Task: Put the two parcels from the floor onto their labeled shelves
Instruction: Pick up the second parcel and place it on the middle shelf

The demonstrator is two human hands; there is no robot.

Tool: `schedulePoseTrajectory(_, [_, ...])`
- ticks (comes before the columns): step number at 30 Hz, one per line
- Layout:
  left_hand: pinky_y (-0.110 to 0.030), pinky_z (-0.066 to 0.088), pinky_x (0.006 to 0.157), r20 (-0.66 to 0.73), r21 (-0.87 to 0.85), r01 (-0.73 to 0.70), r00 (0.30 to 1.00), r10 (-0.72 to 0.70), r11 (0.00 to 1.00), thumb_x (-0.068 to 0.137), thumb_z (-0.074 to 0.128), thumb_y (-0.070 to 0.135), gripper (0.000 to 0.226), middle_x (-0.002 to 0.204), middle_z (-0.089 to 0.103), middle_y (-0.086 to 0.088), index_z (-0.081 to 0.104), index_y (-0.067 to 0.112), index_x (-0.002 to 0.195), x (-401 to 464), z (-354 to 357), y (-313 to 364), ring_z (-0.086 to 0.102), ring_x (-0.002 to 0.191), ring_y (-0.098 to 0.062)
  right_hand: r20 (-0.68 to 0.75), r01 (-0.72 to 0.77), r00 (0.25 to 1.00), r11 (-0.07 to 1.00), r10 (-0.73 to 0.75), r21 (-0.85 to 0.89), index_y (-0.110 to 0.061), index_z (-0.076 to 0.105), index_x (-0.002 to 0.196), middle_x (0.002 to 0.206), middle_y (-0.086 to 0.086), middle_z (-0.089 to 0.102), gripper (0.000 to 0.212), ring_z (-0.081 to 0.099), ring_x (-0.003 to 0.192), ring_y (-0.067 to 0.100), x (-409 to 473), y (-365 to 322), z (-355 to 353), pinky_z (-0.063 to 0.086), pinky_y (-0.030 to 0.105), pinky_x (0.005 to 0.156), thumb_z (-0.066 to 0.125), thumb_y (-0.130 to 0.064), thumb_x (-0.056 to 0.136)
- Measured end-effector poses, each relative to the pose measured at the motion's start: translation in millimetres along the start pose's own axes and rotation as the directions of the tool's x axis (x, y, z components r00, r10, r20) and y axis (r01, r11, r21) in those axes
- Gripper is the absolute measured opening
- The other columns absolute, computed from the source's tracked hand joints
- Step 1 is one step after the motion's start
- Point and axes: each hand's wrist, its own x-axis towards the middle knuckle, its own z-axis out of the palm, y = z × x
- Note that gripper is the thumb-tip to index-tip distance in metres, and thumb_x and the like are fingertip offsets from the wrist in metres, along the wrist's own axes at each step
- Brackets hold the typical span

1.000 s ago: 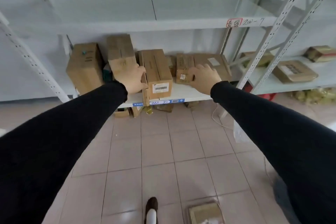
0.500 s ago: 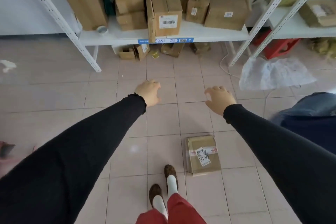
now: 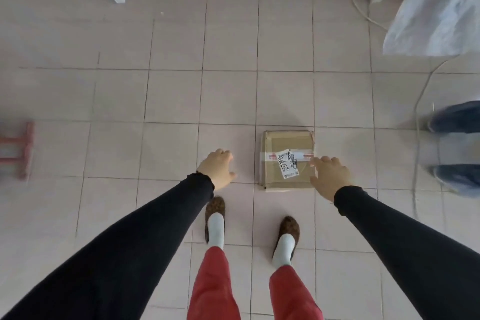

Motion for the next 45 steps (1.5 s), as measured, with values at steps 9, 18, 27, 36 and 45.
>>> schedulePoseTrajectory(9, [-0.037, 0.042, 0.114, 0.149, -0.200, 0.138, 0.983, -0.109, 0.970, 0.101, 0.065, 0.029, 0.069, 0.160, 0.045, -0.014, 0.035, 0.009, 0.160, 118.2, 190.1, 3.3, 0.049, 0.143, -0.031, 0.073, -0.177, 0.982, 0.983, 0.173, 0.048, -0.019, 0.044, 0.141, 0.133, 0.006, 0.056, 0.048, 0.049, 0.121, 0.027, 78.1, 127.0, 166.6, 0.049, 0.040, 0.091, 0.049, -0.019, 0.093])
schedulePoseTrajectory(18, [-0.031, 0.041, 0.104, 0.153, -0.427, 0.227, 0.972, -0.177, 0.875, 0.096, 0.072, 0.038, 0.087, 0.164, 0.042, -0.014, 0.028, 0.006, 0.164, 260.4, 271.4, -6.9, 0.049, 0.144, -0.030, 0.088, -0.272, 0.959, 0.962, 0.268, 0.029, -0.019, 0.044, 0.141, 0.133, 0.008, 0.055, 0.047, 0.047, 0.122, 0.029, 187.4, 196.2, 276.0, 0.048, 0.043, 0.089, 0.044, -0.013, 0.094])
schedulePoseTrajectory(27, [-0.044, 0.045, 0.117, 0.244, -0.730, 0.321, 0.947, -0.209, 0.603, 0.083, 0.088, 0.040, 0.101, 0.154, 0.052, -0.007, 0.029, 0.011, 0.160, 332.7, 316.5, -14.5, 0.055, 0.137, -0.027, 0.100, -0.154, 0.984, 0.987, 0.149, 0.042, -0.016, 0.047, 0.134, 0.123, 0.012, 0.057, 0.040, 0.053, 0.113, 0.033, 264.5, 205.3, 319.4, 0.051, 0.045, 0.086, 0.045, -0.008, 0.095])
schedulePoseTrajectory(36, [-0.035, 0.057, 0.071, 0.224, -0.822, 0.288, 0.957, -0.186, 0.491, 0.090, 0.078, 0.048, 0.053, 0.107, 0.067, -0.005, 0.051, 0.024, 0.129, 232.8, 231.4, -1.5, 0.064, 0.088, -0.019, 0.154, -0.096, 0.986, 0.976, 0.066, 0.197, -0.019, 0.055, 0.130, 0.106, 0.002, 0.052, 0.039, 0.058, 0.096, 0.029, 183.7, 163.5, 230.9, 0.053, 0.045, 0.086, 0.042, -0.009, 0.095])
schedulePoseTrajectory(45, [-0.044, 0.060, 0.074, -0.002, -0.866, 0.055, 0.993, -0.115, 0.498, 0.090, 0.076, 0.051, 0.051, 0.126, 0.068, -0.017, 0.049, 0.030, 0.128, 53.2, -47.4, 71.2, 0.070, 0.103, -0.032, -0.090, 0.015, 0.996, 0.980, 0.003, 0.197, -0.015, 0.056, 0.124, 0.118, 0.005, 0.057, 0.033, 0.059, 0.102, 0.030, 51.3, 67.2, -63.9, 0.052, 0.041, 0.083, 0.046, -0.009, 0.093])
